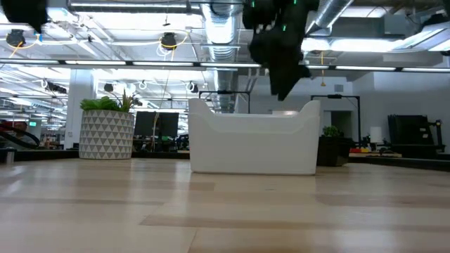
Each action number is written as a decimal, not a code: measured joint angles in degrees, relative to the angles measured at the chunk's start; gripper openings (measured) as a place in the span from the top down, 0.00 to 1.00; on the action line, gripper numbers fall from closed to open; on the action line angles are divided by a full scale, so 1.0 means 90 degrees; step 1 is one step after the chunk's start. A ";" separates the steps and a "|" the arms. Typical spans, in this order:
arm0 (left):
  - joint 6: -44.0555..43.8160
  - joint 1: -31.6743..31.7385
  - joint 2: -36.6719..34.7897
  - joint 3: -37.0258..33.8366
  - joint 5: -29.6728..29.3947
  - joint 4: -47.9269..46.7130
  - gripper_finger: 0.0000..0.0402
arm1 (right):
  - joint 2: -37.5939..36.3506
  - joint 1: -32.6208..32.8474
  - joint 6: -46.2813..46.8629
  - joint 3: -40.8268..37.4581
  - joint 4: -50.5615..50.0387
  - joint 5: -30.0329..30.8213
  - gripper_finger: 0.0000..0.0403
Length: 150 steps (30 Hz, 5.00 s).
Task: Stack baskets by color
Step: Stack the white bin on top of the stacked white bins
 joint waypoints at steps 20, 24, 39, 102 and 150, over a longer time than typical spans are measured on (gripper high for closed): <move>0.0301 -0.2597 0.2098 -0.1355 0.0957 0.3014 1.00 | 0.0000 0.3064 0.1233 0.0577 -0.0328 0.1114 0.64; 0.0774 -0.2813 0.2891 -0.1281 0.1678 0.3384 1.00 | 0.0000 0.3063 0.1363 0.0577 -0.0335 0.1132 0.66; 0.2724 -0.2819 0.4421 -0.1265 0.1331 0.2260 1.00 | 0.0000 0.3204 0.1159 0.0577 -0.0220 0.1133 0.67; -0.1506 -0.1790 0.3249 -0.1987 -0.0284 0.2490 1.00 | 0.0073 0.3187 -0.0458 0.0570 0.2021 0.1074 0.67; -0.1494 -0.2799 0.3231 -0.1020 0.0160 0.5579 1.00 | 0.0070 0.4083 -0.1226 0.0570 0.2540 0.1071 0.55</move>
